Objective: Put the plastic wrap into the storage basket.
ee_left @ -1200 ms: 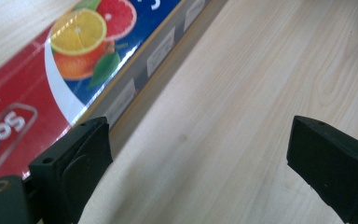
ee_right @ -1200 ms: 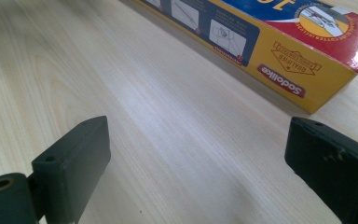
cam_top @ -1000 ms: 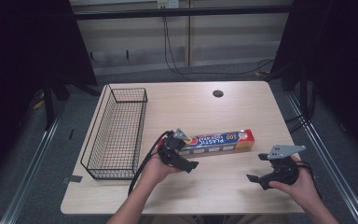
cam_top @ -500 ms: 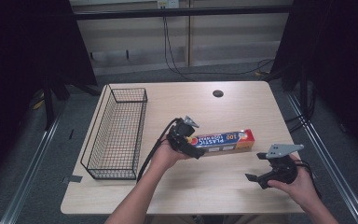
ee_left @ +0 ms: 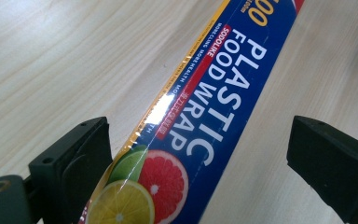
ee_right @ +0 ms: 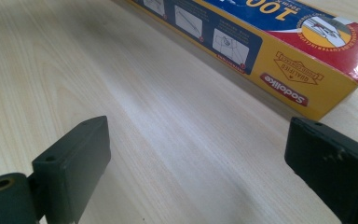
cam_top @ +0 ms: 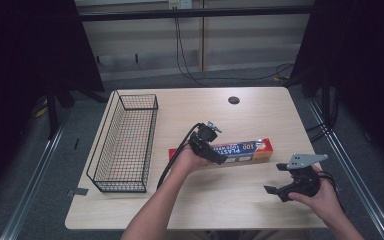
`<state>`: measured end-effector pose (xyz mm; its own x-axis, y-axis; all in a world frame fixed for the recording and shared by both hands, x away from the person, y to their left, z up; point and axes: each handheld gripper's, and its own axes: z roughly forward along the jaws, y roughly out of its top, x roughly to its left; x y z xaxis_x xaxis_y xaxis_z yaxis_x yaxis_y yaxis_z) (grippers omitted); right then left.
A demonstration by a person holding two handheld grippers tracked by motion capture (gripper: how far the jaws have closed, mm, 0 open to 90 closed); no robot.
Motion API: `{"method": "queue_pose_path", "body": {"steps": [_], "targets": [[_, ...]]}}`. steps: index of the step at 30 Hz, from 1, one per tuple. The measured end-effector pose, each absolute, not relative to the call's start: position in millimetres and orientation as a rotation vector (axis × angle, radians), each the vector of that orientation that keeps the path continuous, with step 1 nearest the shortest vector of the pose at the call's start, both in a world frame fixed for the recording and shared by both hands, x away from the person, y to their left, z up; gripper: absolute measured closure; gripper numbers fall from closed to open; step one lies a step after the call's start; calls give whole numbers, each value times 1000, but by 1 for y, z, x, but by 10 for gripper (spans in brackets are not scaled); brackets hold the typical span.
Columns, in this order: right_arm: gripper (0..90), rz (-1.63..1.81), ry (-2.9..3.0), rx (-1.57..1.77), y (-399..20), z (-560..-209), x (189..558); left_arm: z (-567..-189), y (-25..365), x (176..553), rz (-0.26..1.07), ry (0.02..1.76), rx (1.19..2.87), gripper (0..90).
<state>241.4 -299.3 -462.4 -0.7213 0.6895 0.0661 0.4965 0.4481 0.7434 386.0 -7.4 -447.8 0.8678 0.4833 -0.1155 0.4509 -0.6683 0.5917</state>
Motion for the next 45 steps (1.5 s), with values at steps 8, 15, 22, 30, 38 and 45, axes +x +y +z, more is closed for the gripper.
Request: {"method": "queue_pose_path", "body": {"steps": [8,15,22,30,38,45], "targets": [[68,1143,2462,1030,-300,-463,242,-454,-8,392,65,734,2413,61],[69,1139,2469,1035,-299,-464,243,-458,-10,394,40,728,2427,99],[72,1149,2469,1037,-300,-464,243,-463,-13,396,11,748,2405,117],[72,1155,2466,1037,-301,-463,243,-463,-15,393,60,710,2456,139],[72,1156,2465,1040,-301,-463,244,-459,-14,388,62,638,2529,232],[72,1164,2469,1038,-300,-462,243,-455,-15,385,13,666,2555,333]]}}
